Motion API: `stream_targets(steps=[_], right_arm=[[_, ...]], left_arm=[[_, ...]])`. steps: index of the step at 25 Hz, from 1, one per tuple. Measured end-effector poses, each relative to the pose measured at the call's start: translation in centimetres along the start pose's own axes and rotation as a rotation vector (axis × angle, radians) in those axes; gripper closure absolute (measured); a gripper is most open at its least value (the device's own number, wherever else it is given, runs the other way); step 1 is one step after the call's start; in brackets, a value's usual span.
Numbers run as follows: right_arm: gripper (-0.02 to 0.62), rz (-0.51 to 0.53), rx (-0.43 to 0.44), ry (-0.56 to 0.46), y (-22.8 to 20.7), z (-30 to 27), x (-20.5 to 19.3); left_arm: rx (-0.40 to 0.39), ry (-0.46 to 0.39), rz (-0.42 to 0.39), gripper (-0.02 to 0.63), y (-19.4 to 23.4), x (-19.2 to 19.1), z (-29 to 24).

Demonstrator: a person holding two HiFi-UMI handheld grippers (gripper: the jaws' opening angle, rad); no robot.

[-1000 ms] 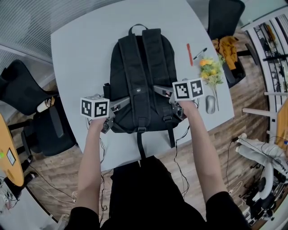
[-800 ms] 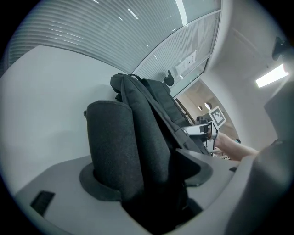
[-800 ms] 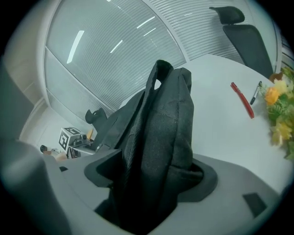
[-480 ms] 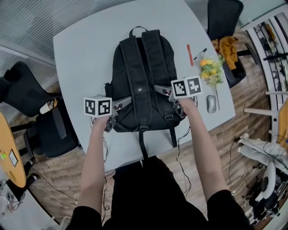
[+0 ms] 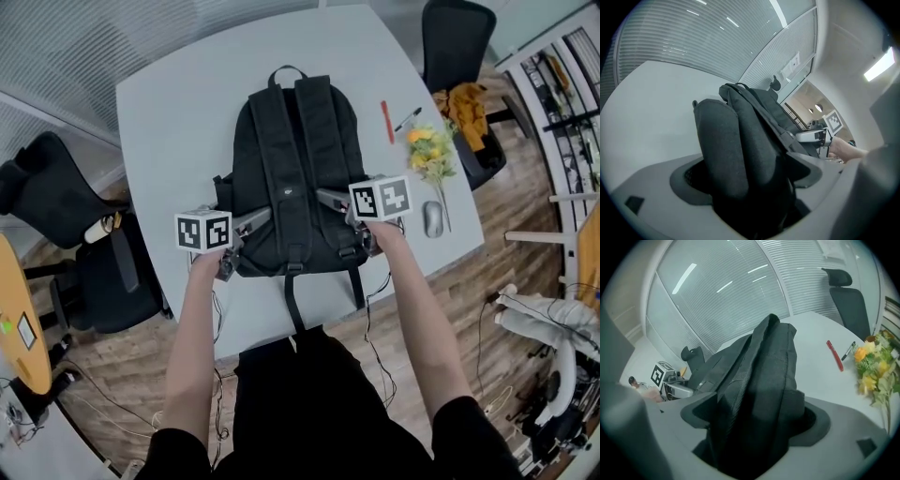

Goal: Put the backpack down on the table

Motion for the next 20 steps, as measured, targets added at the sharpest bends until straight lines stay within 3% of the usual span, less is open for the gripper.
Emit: stream_targets(steps=[11, 20], right_arm=[[0.138, 0.004, -0.039, -0.070, 0.4, 3.3, -1.0], [0.176, 0.019, -0.069, -0.205, 2.5, 8.3, -2.1]], left_arm=[[0.065, -0.053, 0.031, 0.143, -0.9, -2.3, 3.6], [0.112, -0.111, 0.033, 0.144, -3.3, -5.8, 6.6]])
Point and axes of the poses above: the fingertips, and each gripper's own axes: z backward along the fingers, y to its left, x out of its top, the point moved 4 cm from there along z, backward along the fingers, and after that the axes turned 3 degrees about z, right-handed, at the moved point
